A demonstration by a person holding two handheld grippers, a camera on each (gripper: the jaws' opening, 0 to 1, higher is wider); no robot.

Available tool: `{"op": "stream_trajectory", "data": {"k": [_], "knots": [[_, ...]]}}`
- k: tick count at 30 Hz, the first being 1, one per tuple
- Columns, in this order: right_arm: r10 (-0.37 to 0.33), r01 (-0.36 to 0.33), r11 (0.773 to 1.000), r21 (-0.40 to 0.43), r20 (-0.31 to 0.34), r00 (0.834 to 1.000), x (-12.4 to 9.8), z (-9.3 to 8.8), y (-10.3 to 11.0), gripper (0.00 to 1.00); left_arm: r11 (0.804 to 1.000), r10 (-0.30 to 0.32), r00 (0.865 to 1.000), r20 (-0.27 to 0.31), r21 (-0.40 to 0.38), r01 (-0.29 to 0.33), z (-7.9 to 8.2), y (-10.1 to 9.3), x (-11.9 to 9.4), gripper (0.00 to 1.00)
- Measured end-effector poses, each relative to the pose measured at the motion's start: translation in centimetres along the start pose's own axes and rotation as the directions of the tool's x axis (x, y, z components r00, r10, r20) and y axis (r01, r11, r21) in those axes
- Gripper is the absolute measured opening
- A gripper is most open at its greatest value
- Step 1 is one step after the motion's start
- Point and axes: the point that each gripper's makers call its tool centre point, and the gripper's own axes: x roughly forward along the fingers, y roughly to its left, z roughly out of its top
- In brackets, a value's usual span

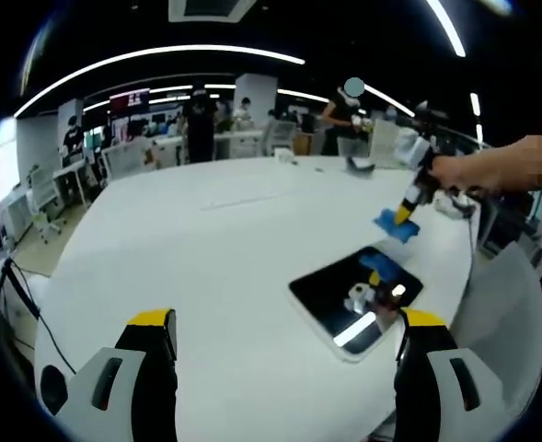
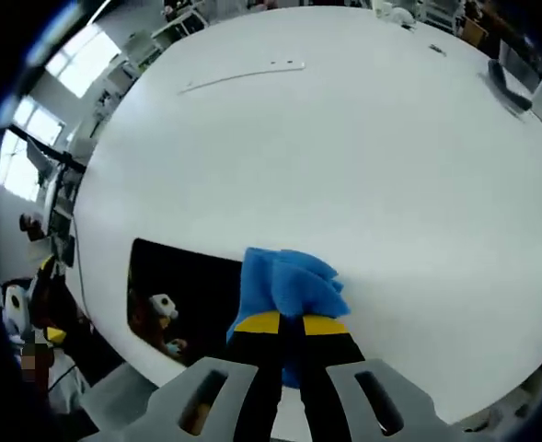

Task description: Wipe the mirror surface with the cleaning cloth until all visible marks leave the cleaned area.

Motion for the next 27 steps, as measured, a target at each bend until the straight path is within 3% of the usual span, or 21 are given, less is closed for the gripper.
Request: {"op": "stream_trajectory", "data": {"k": [10,19,27], "knots": [[-0.036,0.036,0.999,0.02,-0.02,0.999,-0.5,-2.0,-3.0,0.01,1.0,0.002,1.0,-0.001,-0.002,-0.002,0.0,-0.3,0.0,1.0],[-0.058,0.06,0.997,0.037,-0.063,0.996,1.7,-4.3,-4.7,0.01,1.0,0.011,1.0,-0.008,-0.001,-0.011,-0.3,-0.3,-0.4,1.0],[-0.085,0.085,0.996,-0.001,-0.074,0.994,2.7,-5.3,-5.4,0.02,1.0,0.024,1.0,-0.014,-0.005,-0.024,-0.6,0.1,-0.8,1.0]]}}
